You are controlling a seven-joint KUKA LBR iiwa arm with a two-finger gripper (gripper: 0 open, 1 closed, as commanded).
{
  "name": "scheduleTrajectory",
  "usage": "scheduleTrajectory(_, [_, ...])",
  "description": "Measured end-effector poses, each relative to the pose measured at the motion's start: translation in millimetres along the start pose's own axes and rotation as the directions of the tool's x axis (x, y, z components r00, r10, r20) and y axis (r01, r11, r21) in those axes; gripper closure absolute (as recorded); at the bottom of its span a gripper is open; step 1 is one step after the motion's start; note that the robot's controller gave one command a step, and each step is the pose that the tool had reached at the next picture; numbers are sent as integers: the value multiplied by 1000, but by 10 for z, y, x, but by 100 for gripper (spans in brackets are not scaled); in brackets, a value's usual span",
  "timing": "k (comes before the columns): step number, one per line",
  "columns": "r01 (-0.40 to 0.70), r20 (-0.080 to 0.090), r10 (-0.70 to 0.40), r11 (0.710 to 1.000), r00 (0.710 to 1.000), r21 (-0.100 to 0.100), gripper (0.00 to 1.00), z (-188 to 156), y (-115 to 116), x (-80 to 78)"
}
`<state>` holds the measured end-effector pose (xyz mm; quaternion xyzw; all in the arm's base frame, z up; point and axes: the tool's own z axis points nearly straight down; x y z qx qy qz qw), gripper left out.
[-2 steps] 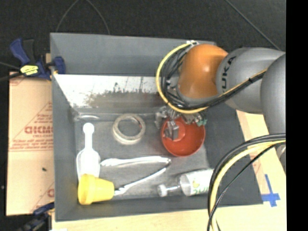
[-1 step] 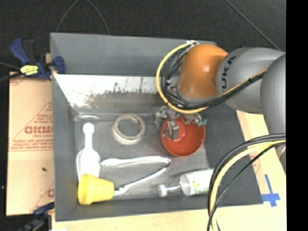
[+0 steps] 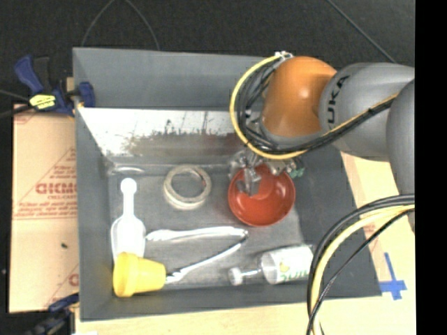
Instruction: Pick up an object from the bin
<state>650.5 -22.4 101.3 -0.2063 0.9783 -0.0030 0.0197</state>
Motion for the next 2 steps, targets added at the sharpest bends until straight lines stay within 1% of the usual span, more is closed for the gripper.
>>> scheduleTrajectory(1, [0, -12, 0, 1000, 1000, -5, 100, -375, 10, 16])
scheduleTrajectory(2, [0, -7, 0, 1000, 1000, -3, 100, -727, -2, -10])
